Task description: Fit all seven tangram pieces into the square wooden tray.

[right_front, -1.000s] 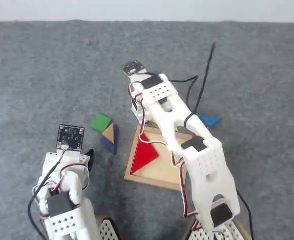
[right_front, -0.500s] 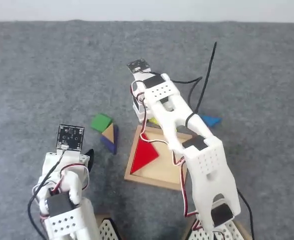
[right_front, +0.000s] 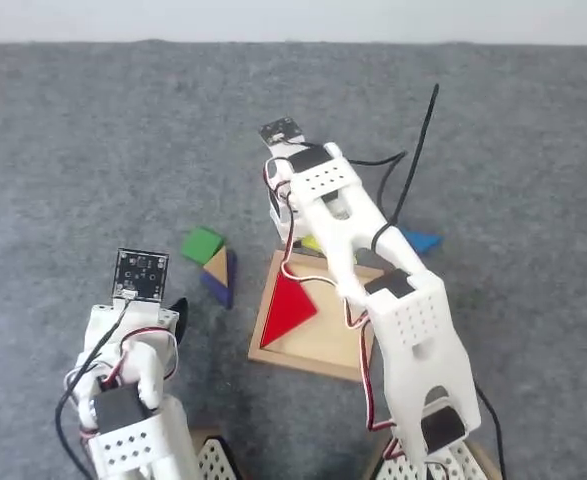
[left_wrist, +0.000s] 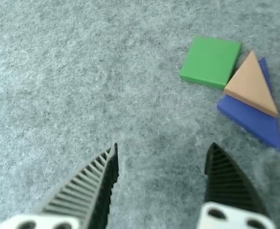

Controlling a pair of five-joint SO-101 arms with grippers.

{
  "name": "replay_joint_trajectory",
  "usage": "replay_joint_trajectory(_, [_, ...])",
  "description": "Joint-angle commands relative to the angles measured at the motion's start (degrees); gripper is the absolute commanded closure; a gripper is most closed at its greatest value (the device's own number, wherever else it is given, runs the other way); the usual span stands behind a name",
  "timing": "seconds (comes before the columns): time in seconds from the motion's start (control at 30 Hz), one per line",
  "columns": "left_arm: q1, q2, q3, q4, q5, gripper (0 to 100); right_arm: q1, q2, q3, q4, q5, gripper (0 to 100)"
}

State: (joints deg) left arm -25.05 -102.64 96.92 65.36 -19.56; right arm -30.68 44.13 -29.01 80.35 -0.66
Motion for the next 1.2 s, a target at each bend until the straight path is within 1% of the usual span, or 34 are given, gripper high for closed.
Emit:
replay_joint_trajectory(0.0, [0.09,0.26,-0.40,-0.18,-0.62,72,0.92,-6.20,-6.77,8.04,3.16,75.0])
replay_joint_trajectory(0.17, [0.09,0.26,-0.40,-0.18,-0.62,72,0.66,-7.60,-15.21,18.51,6.15,75.0])
replay_joint_trajectory(0.27, [0.09,0.26,-0.40,-0.18,-0.62,72,0.66,-7.87,-17.93,22.11,8.09,75.0])
replay_joint_trajectory(0.37, [0.09,0.26,-0.40,-0.18,-0.62,72,0.75,-7.08,-17.67,21.49,8.09,74.6])
replay_joint_trajectory(0.47, [0.09,0.26,-0.40,-0.18,-0.62,72,1.01,-4.26,-17.05,18.42,7.82,73.6])
replay_joint_trajectory(0.6, [0.09,0.26,-0.40,-0.18,-0.62,72,0.04,0.31,-17.14,13.58,4.57,64.5])
replay_joint_trajectory(0.7, [0.09,0.26,-0.40,-0.18,-0.62,72,-0.57,3.21,-17.14,12.00,4.57,60.2])
replay_joint_trajectory(1.17, [0.09,0.26,-0.40,-0.18,-0.62,72,1.10,10.24,-17.14,11.91,4.92,61.1])
